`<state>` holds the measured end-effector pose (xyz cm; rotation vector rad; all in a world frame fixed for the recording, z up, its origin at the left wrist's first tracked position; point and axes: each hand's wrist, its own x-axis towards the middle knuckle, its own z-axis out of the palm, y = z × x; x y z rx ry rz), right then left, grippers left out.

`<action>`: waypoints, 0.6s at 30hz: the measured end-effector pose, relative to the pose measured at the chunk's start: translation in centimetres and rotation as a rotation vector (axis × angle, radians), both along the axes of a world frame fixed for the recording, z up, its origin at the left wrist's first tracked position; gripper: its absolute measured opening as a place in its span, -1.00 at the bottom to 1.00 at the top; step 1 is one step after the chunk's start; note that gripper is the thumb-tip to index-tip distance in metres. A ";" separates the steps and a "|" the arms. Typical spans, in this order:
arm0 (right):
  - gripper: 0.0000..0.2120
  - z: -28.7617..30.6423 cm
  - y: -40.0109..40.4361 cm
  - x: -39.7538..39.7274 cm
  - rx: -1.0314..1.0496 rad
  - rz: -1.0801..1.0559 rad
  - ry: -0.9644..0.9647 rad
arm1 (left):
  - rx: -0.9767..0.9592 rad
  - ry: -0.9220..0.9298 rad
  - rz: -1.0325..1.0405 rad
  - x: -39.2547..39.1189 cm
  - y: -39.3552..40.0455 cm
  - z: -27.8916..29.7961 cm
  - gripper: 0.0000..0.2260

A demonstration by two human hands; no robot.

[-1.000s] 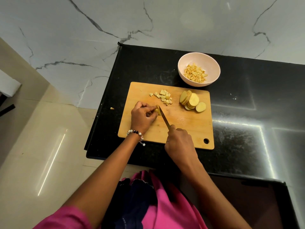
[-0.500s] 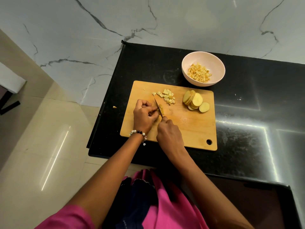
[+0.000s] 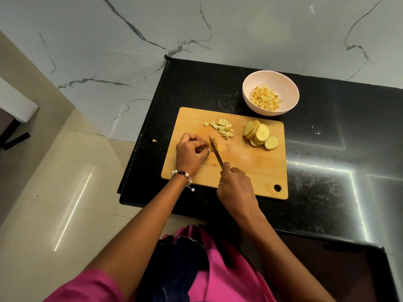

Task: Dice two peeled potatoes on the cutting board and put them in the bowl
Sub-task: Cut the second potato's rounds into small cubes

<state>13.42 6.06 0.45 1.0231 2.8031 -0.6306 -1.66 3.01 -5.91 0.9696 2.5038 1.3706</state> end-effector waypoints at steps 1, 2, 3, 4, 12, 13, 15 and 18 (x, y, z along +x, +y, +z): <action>-0.53 -0.1 0.0 -0.3 0.002 0.000 0.000 | -0.002 0.004 0.017 0.0 0.0 0.0 -0.80; -0.55 -0.3 0.1 -0.6 0.009 -0.002 -0.001 | 0.000 0.008 0.036 0.1 0.0 -0.1 -0.82; -0.57 -0.4 0.1 -0.8 0.021 -0.003 -0.009 | 0.003 0.013 0.053 0.2 0.1 0.0 -0.83; -0.59 -0.5 0.0 -0.9 0.042 -0.001 -0.020 | 0.005 0.018 0.066 0.3 0.2 0.0 -0.85; -0.71 -1.1 -0.6 -2.7 0.179 0.039 -0.018 | 0.030 0.006 0.087 0.2 0.4 -0.2 -0.89; -0.71 -1.2 -0.5 -2.8 0.183 0.043 -0.018 | 0.029 0.001 0.090 0.3 0.5 -0.3 -0.89; -0.70 -1.3 -0.7 -2.6 0.187 0.055 -0.028 | 0.023 -0.004 0.092 0.4 0.5 -0.3 -0.89; -0.62 -1.6 -0.9 -0.8 0.125 0.061 -0.060 | 0.020 -0.002 0.094 0.4 0.5 -0.3 -0.90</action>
